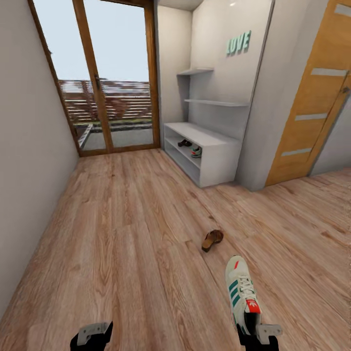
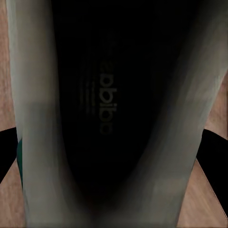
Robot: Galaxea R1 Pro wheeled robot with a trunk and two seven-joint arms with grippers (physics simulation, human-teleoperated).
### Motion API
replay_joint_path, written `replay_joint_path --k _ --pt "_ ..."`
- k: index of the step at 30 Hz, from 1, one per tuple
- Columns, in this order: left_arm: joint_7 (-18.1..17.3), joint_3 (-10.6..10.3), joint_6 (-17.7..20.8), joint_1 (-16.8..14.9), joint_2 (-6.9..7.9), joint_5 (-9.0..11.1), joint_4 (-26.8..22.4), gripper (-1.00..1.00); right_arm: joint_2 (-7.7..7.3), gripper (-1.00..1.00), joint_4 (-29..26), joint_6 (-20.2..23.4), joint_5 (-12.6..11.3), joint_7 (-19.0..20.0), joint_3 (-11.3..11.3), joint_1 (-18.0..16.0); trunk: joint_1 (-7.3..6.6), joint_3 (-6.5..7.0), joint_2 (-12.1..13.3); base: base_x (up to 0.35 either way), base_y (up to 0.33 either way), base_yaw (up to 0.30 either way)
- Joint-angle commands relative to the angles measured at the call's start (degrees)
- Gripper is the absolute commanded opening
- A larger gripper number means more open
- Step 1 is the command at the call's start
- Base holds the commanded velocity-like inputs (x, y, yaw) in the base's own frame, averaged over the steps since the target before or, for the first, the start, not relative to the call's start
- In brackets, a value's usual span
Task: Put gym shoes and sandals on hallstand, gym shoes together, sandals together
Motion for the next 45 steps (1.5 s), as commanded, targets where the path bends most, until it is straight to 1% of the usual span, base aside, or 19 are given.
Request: replay_joint_path --k 1,9,16,37,45 --pt "-0.4 0.4 -0.2 0.0 -0.04 -0.5 0.0 1.00 -0.04 -1.00 0.0 -0.2 -0.3 0.0 0.2 0.0 0.02 -0.05 0.0 0.331 0.105 -0.266" --pt "-0.5 0.4 -0.2 0.0 -0.18 -0.6 0.1 1.00 -0.04 -1.00 0.0 -0.2 -0.3 0.1 0.3 0.0 0.02 -0.05 0.0 0.284 0.182 -0.266" --pt "-0.6 0.3 -0.2 0.0 -0.19 -0.6 0.1 1.00 -0.04 -1.00 0.0 -0.2 -0.3 0.1 0.2 0.0 0.02 -0.05 0.0 0.176 0.269 -0.266" --pt "-0.4 0.4 -0.2 0.0 -0.11 -0.6 0.1 1.00 -0.04 -1.00 0.0 -0.2 -0.3 0.2 0.2 0.0 0.02 -0.05 0.0 0.139 0.272 -0.266" --pt "-0.4 0.4 -0.2 0.0 -0.10 -0.6 0.1 1.00 -0.04 -1.00 0.0 -0.2 -0.3 0.2 0.2 0.0 0.02 -0.05 0.0 0.053 0.085 -0.266"
